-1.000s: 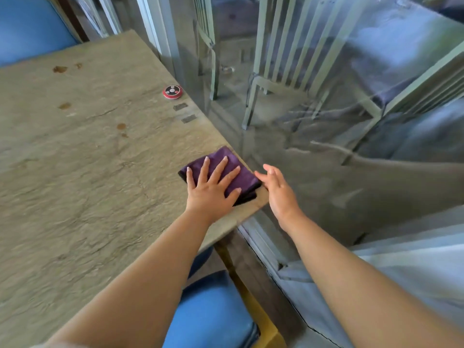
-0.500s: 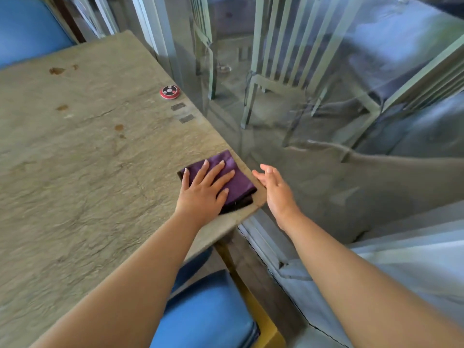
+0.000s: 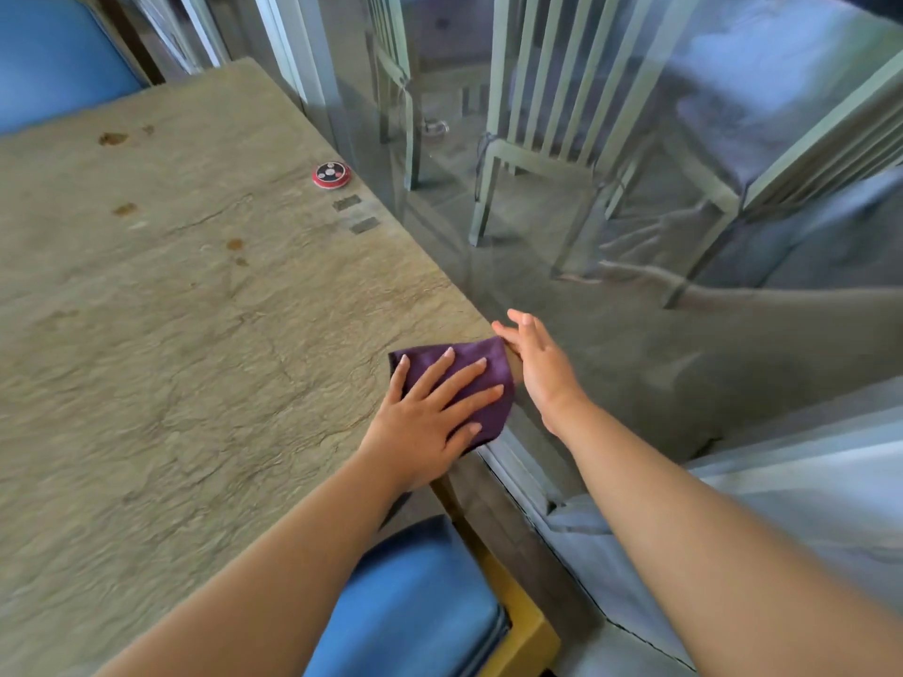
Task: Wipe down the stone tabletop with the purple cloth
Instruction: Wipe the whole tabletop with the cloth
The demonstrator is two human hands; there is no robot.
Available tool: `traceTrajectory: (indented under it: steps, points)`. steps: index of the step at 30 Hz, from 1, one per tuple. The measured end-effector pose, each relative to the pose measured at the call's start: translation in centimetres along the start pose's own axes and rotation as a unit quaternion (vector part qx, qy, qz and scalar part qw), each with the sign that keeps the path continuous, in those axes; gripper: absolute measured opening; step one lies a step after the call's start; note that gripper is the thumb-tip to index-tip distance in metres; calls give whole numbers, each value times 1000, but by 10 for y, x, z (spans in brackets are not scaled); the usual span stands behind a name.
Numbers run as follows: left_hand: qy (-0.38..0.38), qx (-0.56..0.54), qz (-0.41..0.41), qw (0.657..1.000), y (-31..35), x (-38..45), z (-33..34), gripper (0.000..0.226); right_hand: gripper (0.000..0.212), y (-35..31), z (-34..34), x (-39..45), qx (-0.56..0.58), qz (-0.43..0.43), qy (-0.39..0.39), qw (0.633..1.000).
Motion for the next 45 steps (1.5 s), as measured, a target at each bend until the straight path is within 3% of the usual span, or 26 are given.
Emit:
traceTrajectory:
  steps: [6,13,17,20,23,26,30,34,36,38,39,40,42,44,45]
  points:
    - [-11,-16,-107,994,4,60,-10,51,46,-6,-6,-2,-77,-2,13,997]
    - [-5,-7,-67,998,2,-18,0,57,44,-20,15,-18,-250,-83,-34,964]
    - [-55,-75,-33,995,-25,-44,-1,51,50,-31,46,-50,-398,-171,11,901]
    - [9,-175,-97,980,-75,-63,-17,54,52,-34,86,-74,-477,-246,-35,843]
    - [36,-178,-290,939,-143,-105,-15,60,70,-13,116,-74,-562,-226,-142,783]
    - [5,-126,-403,906,-174,-152,-8,63,69,-14,124,-50,-601,-218,-137,756]
    - [4,-115,-462,879,-182,-181,-3,55,67,-25,150,-26,-618,-180,-136,753]
    - [49,-235,-456,857,-194,-179,-4,44,67,-29,208,-66,-624,-272,-220,699]
    - [97,-356,-459,808,-205,-186,-5,42,73,-26,240,-103,-620,-313,-282,661]
    - [143,-488,-484,712,-214,-199,-8,43,85,-18,267,-138,-611,-363,-367,600]
    - [164,-511,-493,685,-217,-206,-11,43,87,-14,276,-151,-597,-402,-409,561]
    - [178,-487,-500,693,-219,-212,-18,42,86,-13,281,-158,-578,-442,-442,524]
    - [174,-386,-509,749,-225,-227,-26,43,77,-17,286,-151,-543,-498,-468,488]
    - [145,-306,-504,795,-238,-247,-23,45,66,-26,293,-129,-539,-503,-444,509]
    - [126,-277,-500,810,-247,-259,-18,46,63,-32,298,-115,-549,-484,-410,544]
Point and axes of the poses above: each hand's wrist, its own x-axis towards the middle knuckle, its own z-axis out of the palm, y = z × x, the point moved 7 cm from there along x, towards the middle knuckle, and after that the axes turned 8 degrees about -z, right-handed, at the moved point
